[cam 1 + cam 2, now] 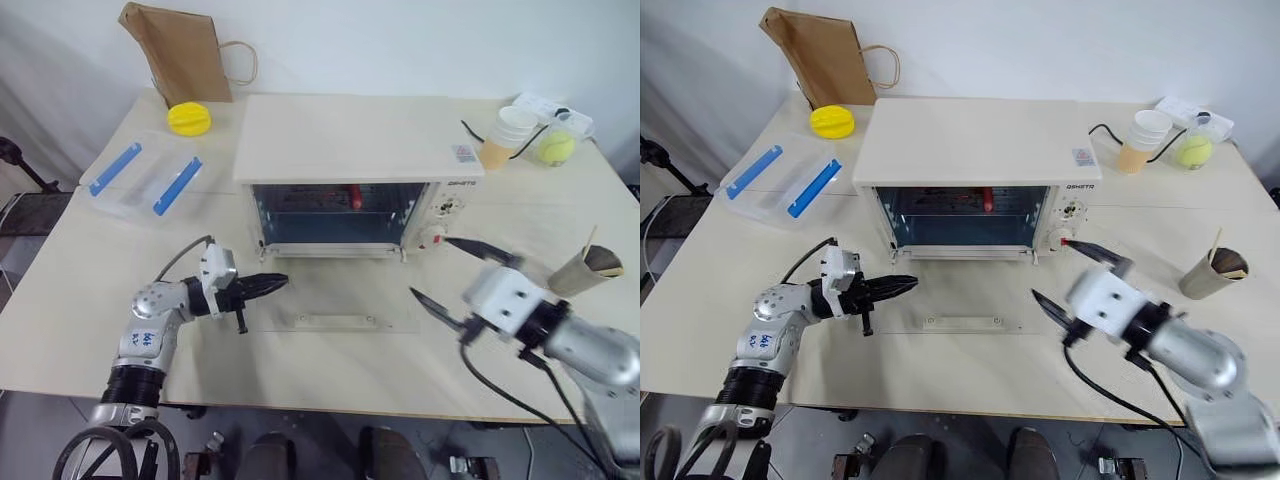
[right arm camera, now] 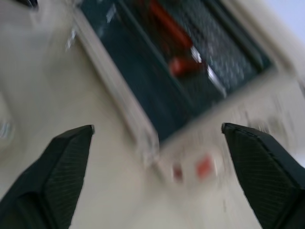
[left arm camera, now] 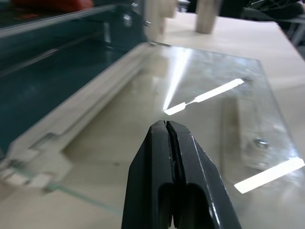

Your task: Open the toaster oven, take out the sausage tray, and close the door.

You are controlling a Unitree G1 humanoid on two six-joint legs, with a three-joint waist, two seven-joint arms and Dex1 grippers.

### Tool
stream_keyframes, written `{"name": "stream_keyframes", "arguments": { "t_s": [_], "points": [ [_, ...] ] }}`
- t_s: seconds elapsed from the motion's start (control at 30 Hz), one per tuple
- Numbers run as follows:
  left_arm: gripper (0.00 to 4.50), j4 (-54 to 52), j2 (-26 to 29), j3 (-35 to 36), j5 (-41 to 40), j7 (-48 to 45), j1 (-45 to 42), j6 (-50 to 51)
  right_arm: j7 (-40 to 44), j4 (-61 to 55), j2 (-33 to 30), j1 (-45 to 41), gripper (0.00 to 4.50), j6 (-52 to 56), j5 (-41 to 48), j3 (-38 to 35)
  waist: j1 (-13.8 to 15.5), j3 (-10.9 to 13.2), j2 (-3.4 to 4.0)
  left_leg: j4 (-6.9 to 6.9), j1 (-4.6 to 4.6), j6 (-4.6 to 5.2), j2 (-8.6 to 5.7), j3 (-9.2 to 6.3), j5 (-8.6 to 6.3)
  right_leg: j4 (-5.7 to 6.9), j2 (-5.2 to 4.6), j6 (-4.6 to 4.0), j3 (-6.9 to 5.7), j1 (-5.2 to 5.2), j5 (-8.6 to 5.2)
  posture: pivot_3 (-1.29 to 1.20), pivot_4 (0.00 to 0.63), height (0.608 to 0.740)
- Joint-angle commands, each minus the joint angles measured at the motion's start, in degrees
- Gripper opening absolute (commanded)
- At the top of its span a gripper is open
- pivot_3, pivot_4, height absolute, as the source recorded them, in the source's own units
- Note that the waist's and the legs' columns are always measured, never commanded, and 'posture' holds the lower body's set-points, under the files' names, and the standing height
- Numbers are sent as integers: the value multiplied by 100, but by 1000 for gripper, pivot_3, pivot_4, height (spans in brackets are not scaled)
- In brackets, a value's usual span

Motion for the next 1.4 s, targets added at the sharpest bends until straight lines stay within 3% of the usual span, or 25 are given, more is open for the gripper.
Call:
{"name": "stream_keyframes", "arguments": {
  "t_s": [0.03,0.17,0.37,0.63,0.73,1.13,1.4],
  "points": [
    [806,-172,41,340,-280,21,128,-107,-431,520,218,-778,4500,-38,-905,809,-12,0,0,0,-2,0,-1,-1,0,1,-1,0,0,-3,0,0,150,740],
    [1942,-422,64,590,-433,157,294,-88,-873,1400,512,-1669,4500,-335,-1969,1642,-18,0,0,-1,-16,2,-8,0,-1,2,-5,8,-13,-11,5,0,150,740],
    [3666,-936,211,982,-781,337,711,265,-1312,2728,1106,-2668,4500,-1105,-2837,2450,-126,0,0,-4,-31,0,-7,-1,-2,28,-8,11,-23,-39,6,0,150,740],
    [3666,-1615,334,1194,-1109,574,1035,833,-1724,4239,1836,-3629,4500,-1454,-3644,3016,-226,0,0,-2,-32,-2,-6,-27,-1,40,-12,11,-21,-45,6,0,150,740],
    [3740,-1695,364,1204,-1124,606,1052,881,-1890,4719,2013,-3886,3898,-1450,-3863,3070,-237,0,0,-2,-32,-3,-6,-27,-1,40,-11,11,-21,-45,6,0,150,740],
    [3740,-1786,366,1173,-1191,537,944,1067,-1983,5124,2288,-4197,27,-1602,-4035,3024,-276,-4,-6,7,-81,-11,-6,-23,3,62,-10,10,-17,-100,7,0,150,740],
    [3740,-1694,351,1110,-1423,420,349,1401,-1899,4922,2229,-4324,27,-1797,-4063,2945,-285,-7,-11,7,-84,-13,-2,-26,4,63,-5,8,-23,-100,8,0,150,740]
  ]
}}
